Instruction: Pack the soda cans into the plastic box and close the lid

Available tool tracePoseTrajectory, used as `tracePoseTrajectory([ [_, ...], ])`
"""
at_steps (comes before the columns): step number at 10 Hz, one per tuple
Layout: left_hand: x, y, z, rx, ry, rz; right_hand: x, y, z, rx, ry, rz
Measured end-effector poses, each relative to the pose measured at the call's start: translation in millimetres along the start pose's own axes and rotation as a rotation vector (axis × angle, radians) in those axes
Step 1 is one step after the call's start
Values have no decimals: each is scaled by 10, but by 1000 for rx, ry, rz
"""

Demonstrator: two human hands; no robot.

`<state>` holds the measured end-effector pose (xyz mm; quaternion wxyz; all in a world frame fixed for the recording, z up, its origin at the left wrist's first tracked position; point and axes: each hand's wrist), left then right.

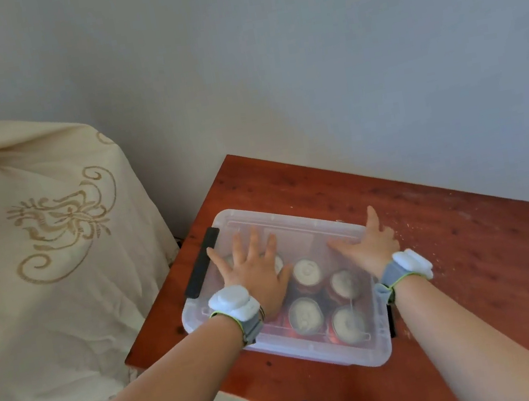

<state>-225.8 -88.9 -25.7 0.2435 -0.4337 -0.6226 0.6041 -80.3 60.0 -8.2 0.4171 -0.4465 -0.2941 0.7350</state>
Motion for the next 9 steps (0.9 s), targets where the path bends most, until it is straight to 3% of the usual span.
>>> tracePoseTrajectory([
  [1, 10, 80, -55, 70, 4, -1, -32, -52, -126, 117, 59, 177],
  [3, -4, 25, -81, 115, -9, 21, -124, -58, -49, -318, -52, 145],
  [8, 19, 61, -77, 150, -19, 27, -198, -88, 290, -349, 16, 292],
  [9, 20, 56, -96, 156, -11, 22, -187, -186, 414, -521, -88, 214],
])
Point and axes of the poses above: each hand's wrist, its own x-axis towards the middle knuckle, its own y-axis out of the palm, z = x × y, and after that the axes turned 5 degrees about z, right-handed
